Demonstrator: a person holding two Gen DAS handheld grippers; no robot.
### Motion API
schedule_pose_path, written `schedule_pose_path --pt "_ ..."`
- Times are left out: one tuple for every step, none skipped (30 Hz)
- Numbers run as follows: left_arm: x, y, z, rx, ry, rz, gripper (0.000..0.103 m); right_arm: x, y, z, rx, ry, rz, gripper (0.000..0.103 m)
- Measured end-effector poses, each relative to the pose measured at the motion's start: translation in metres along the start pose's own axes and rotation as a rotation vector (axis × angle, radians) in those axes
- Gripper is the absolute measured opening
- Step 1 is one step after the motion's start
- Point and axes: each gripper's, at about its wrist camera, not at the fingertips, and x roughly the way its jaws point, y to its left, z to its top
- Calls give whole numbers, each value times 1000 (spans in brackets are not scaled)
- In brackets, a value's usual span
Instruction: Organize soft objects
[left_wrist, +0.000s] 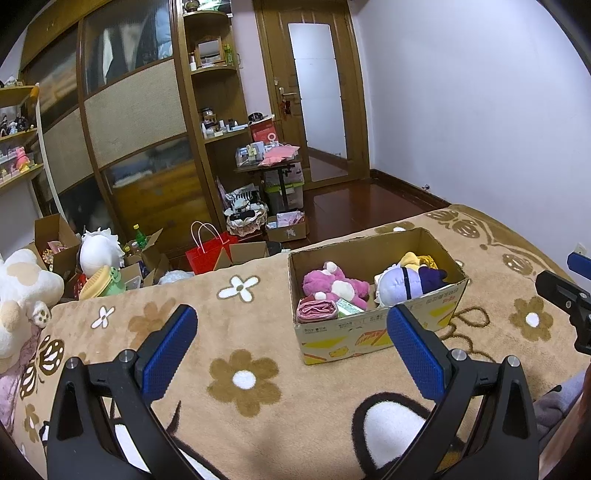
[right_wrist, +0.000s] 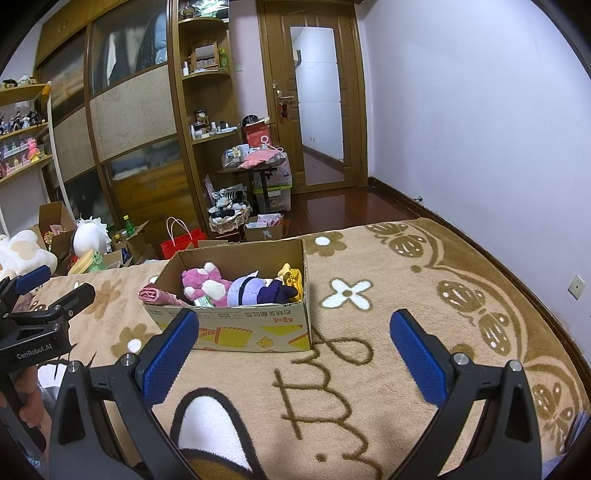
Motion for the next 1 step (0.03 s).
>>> schedule_pose_path --pt "0 0 0 -1 1 -1 102 0 0 0 0 -1 0 103"
